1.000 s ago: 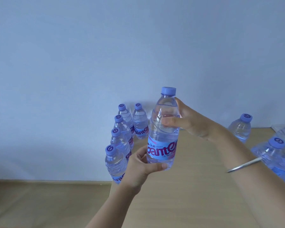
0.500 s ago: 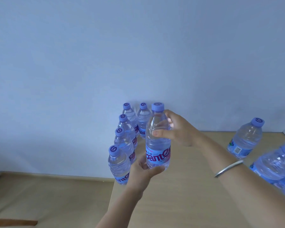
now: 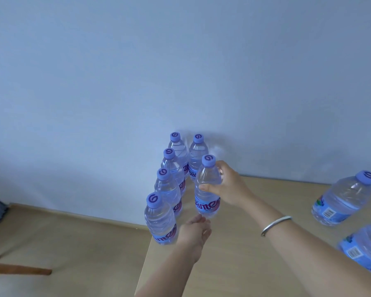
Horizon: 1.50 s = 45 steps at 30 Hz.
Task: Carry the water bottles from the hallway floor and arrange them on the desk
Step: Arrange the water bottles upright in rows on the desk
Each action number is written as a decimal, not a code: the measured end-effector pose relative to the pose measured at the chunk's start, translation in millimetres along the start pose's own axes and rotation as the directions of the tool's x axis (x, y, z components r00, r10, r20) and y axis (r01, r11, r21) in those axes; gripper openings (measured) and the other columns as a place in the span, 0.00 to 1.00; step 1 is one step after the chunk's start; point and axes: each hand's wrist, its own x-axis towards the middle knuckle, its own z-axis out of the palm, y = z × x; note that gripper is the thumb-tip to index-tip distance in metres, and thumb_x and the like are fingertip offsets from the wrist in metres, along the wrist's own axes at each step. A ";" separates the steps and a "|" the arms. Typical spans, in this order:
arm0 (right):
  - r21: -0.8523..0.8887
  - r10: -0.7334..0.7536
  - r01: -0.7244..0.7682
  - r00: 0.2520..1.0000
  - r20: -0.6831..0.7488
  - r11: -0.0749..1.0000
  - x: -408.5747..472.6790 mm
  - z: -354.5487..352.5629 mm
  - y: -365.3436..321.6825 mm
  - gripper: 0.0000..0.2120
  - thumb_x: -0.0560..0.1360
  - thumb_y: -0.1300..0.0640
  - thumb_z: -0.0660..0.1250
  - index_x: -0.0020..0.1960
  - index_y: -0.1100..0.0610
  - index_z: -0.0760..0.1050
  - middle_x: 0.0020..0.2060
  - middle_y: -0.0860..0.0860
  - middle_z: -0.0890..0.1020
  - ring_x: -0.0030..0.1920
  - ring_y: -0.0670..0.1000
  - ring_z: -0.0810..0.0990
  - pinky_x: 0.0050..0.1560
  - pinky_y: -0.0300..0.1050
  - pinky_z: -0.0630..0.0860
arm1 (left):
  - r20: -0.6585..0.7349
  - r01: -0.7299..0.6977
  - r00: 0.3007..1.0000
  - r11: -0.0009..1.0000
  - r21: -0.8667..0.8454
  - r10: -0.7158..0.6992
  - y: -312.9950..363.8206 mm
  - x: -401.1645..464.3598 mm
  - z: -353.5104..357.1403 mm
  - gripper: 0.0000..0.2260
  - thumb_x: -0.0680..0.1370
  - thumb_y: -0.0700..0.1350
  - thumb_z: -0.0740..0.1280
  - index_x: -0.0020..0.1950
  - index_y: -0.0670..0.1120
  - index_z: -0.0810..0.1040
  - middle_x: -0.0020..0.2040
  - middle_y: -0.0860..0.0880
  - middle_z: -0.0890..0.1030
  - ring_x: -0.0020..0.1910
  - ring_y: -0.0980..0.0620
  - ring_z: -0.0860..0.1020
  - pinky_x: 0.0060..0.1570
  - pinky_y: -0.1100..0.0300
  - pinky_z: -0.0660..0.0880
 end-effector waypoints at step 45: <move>-0.046 -0.031 0.035 0.995 0.093 0.998 63.3 21.0 30.5 0.43 0.63 0.49 0.78 0.71 0.50 0.59 0.62 0.48 0.65 0.63 0.47 0.67 0.60 0.39 0.64 | -0.016 -0.090 0.994 0.920 0.382 0.104 20.5 69.3 12.3 0.21 0.76 0.29 0.55 0.70 0.35 0.64 0.47 0.45 0.74 0.37 0.58 0.68 0.46 0.65 0.66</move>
